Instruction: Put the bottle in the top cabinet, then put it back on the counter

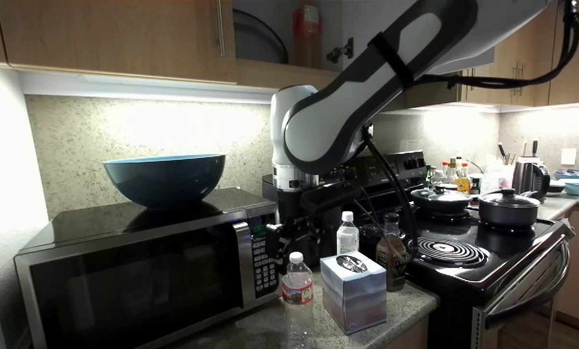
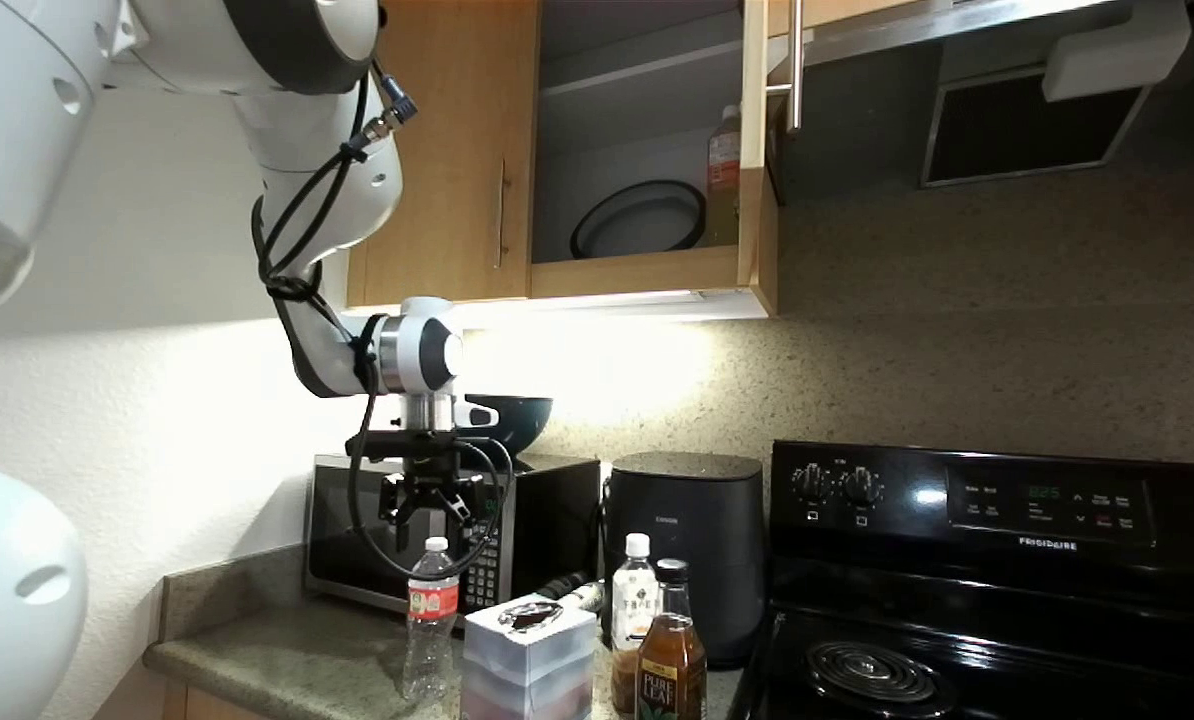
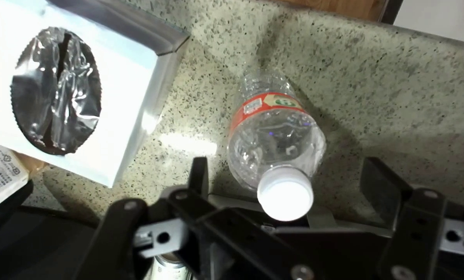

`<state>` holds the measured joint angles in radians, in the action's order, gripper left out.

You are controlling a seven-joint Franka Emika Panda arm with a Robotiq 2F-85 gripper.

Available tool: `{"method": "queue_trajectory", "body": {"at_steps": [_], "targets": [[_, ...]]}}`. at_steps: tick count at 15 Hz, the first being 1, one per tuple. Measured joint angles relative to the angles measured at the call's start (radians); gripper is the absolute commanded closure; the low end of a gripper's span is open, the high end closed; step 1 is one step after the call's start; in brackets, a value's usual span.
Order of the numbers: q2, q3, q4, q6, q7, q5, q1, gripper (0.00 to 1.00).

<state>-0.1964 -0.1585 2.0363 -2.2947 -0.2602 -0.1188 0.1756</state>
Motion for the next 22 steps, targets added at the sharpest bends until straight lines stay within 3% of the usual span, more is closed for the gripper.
{"method": "queue_trajectory", "body": {"at_steps": [7,10,16,22], "targets": [[-0.087,0.016,-0.071,0.005,0.000,-0.001,0.009,0.73],[-0.096,0.024,-0.089,0.010,-0.001,-0.001,0.017,0.89],[-0.091,0.035,-0.102,0.033,-0.015,-0.001,0.025,0.89],[0.086,0.041,-0.114,0.287,-0.059,-0.049,0.029,0.90]]}}
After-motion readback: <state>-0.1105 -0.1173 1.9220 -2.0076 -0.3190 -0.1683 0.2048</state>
